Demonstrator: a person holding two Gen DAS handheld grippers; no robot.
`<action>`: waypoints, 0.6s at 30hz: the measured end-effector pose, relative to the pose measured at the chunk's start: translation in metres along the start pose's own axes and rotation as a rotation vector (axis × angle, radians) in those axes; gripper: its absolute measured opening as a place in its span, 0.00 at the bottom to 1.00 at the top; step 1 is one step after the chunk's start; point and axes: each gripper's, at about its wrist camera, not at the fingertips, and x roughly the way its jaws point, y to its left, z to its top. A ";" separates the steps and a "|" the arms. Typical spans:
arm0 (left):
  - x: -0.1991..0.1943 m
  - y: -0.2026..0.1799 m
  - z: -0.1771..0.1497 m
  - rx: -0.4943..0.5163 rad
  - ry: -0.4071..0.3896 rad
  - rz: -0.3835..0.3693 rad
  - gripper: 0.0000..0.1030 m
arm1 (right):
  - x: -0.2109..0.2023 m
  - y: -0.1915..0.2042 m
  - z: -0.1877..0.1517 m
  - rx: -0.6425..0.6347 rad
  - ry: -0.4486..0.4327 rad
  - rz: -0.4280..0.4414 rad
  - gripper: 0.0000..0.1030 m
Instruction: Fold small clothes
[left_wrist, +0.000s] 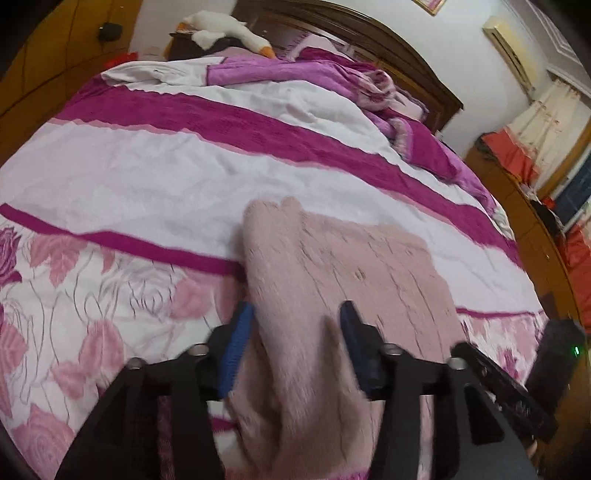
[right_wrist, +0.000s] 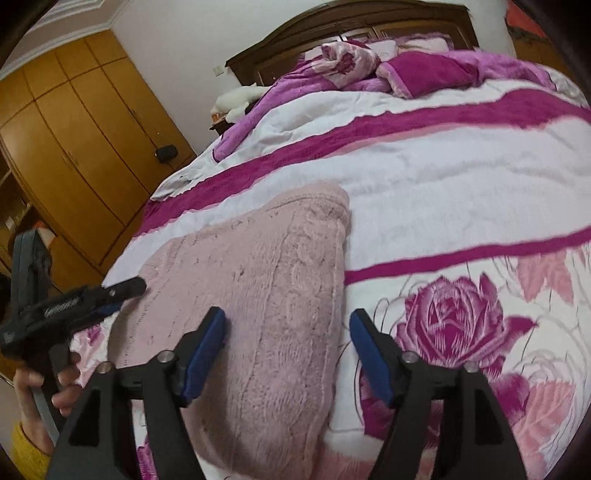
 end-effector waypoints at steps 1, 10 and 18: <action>0.000 -0.001 -0.004 0.004 0.009 -0.001 0.39 | -0.001 -0.002 -0.002 0.019 0.008 0.014 0.75; 0.011 0.016 -0.026 -0.090 0.031 -0.029 0.47 | 0.013 -0.006 -0.014 0.069 0.113 0.088 0.79; 0.017 0.031 -0.035 -0.195 0.074 -0.166 0.48 | 0.024 -0.012 -0.018 0.076 0.131 0.130 0.81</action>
